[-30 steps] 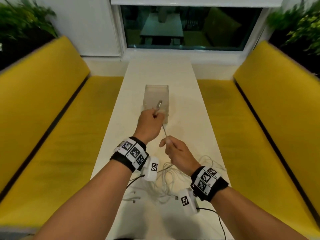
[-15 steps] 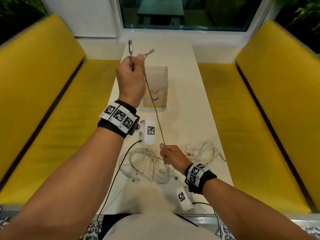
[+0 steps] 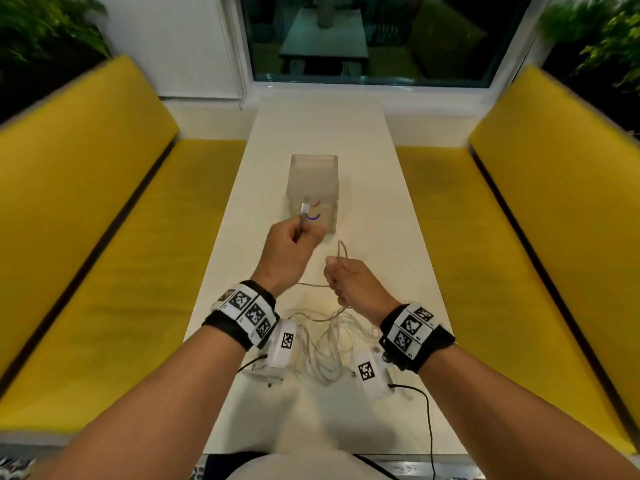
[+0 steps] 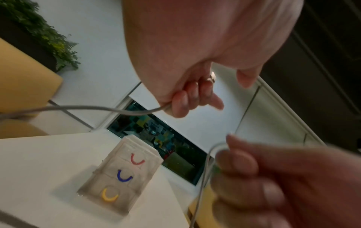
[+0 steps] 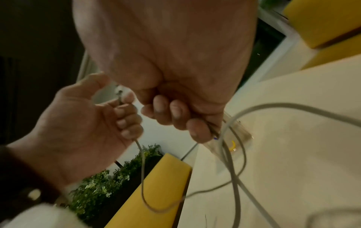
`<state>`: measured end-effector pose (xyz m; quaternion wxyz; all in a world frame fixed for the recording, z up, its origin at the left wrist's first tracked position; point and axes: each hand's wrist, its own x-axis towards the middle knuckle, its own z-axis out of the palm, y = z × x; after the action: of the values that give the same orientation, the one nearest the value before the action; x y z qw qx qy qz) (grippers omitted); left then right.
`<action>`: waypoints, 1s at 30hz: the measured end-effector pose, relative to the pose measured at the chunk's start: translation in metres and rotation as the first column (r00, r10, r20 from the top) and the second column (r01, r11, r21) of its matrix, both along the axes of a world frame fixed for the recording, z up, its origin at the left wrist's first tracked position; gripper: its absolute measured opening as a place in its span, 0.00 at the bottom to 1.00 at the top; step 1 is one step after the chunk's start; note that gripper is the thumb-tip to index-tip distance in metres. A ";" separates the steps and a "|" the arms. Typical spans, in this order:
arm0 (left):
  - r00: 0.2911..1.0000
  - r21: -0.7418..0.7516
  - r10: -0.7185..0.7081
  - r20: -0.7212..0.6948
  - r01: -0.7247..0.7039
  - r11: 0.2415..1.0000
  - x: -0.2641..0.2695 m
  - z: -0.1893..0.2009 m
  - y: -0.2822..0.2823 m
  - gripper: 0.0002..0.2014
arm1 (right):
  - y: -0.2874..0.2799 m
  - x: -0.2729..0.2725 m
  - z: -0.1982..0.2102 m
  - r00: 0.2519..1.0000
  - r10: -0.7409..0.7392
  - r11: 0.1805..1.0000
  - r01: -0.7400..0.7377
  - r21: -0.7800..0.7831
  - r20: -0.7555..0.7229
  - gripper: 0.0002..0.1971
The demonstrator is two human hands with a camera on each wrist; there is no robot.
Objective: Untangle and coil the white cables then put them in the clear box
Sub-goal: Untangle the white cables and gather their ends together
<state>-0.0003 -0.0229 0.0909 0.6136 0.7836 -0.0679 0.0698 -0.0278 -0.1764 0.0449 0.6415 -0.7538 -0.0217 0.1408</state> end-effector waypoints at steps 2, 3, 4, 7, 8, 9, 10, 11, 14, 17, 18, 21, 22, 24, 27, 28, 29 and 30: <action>0.996 0.070 -0.064 -0.068 0.069 0.995 -0.003 -0.010 -0.008 0.21 | 0.001 0.003 0.017 0.998 0.061 0.998 -0.060 -0.034 0.018 0.18; 0.993 0.083 -0.084 -0.084 0.091 0.992 -0.004 -0.013 -0.011 0.20 | 0.002 0.004 0.024 0.996 0.091 0.995 -0.090 -0.045 0.019 0.18; 0.993 0.096 -0.089 -0.082 0.097 0.991 -0.004 -0.014 -0.014 0.20 | 0.003 0.004 0.029 0.993 0.115 0.993 -0.114 -0.041 0.025 0.18; 0.997 0.094 -0.050 -0.051 0.054 0.994 -0.001 -0.007 -0.019 0.21 | 0.004 0.003 0.029 0.995 0.086 0.995 -0.089 0.050 0.048 0.18; 0.999 0.078 -0.028 -0.035 0.031 0.997 0.001 -0.002 -0.019 0.19 | 0.004 0.002 0.024 0.997 0.059 0.994 -0.063 0.088 0.042 0.18; 1.000 0.058 -0.002 -0.018 0.003 0.998 0.005 0.001 -0.018 0.18 | 0.004 0.000 0.017 0.999 0.039 0.993 -0.043 0.113 0.034 0.18; 1.000 0.037 0.024 0.002 -0.024 0.999 0.009 0.005 -0.018 0.17 | 0.004 -0.004 0.008 1.000 0.021 0.991 -0.024 0.129 0.017 0.19; 0.999 0.015 0.046 0.017 -0.046 0.999 0.014 0.008 -0.016 0.17 | 0.005 -0.009 0.000 1.000 0.019 0.989 -0.019 0.144 -0.003 0.20; 0.995 -0.012 0.082 0.058 -0.082 0.997 0.023 0.013 -0.011 0.17 | 0.008 -0.022 -0.032 0.997 0.032 0.991 -0.022 0.134 -0.074 0.22; 0.987 -0.083 0.154 0.036 -0.150 0.985 0.030 0.024 -0.004 0.17 | 0.008 -0.035 -0.063 0.982 0.067 0.996 -0.057 0.062 -0.175 0.21; 0.981 -0.117 0.193 0.035 -0.188 0.975 0.034 0.028 0.000 0.17 | 0.008 -0.039 -0.071 0.976 0.076 0.996 -0.066 0.057 -0.206 0.21; 0.964 -0.194 0.261 0.054 -0.246 0.950 0.044 0.035 0.013 0.17 | 0.007 -0.045 -0.083 0.960 0.086 0.993 -0.061 0.101 -0.267 0.21; 0.959 -0.227 0.279 0.056 -0.260 0.939 0.045 0.038 0.016 0.17 | 0.007 -0.044 -0.083 0.955 0.094 0.991 -0.062 0.120 -0.282 0.21; 0.939 -0.330 0.339 0.061 -0.302 0.895 0.047 0.047 0.020 0.17 | 0.008 -0.044 -0.081 0.949 0.117 0.989 -0.084 0.121 -0.294 0.23; 0.926 -0.441 0.368 0.085 -0.296 0.847 0.053 0.069 0.025 0.16 | 0.008 -0.048 -0.081 0.943 0.105 0.992 -0.078 0.098 -0.315 0.23; 0.932 -0.435 0.350 0.093 -0.278 0.856 0.055 0.074 0.026 0.16 | 0.008 -0.049 -0.080 0.948 0.101 0.992 -0.075 0.097 -0.303 0.23; 0.940 -0.408 0.326 0.096 -0.261 0.875 0.056 0.076 0.028 0.16 | 0.008 -0.049 -0.077 0.954 0.100 0.992 -0.075 0.099 -0.283 0.22; 0.948 -0.361 0.305 0.088 -0.254 0.897 0.057 0.075 0.029 0.17 | 0.008 -0.047 -0.072 0.962 0.094 0.993 -0.071 0.098 -0.258 0.20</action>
<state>0.0570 0.0060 0.1663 0.7184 0.6584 0.0151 0.2240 -0.0748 -0.1687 -0.0274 0.6647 -0.6981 0.0258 0.2649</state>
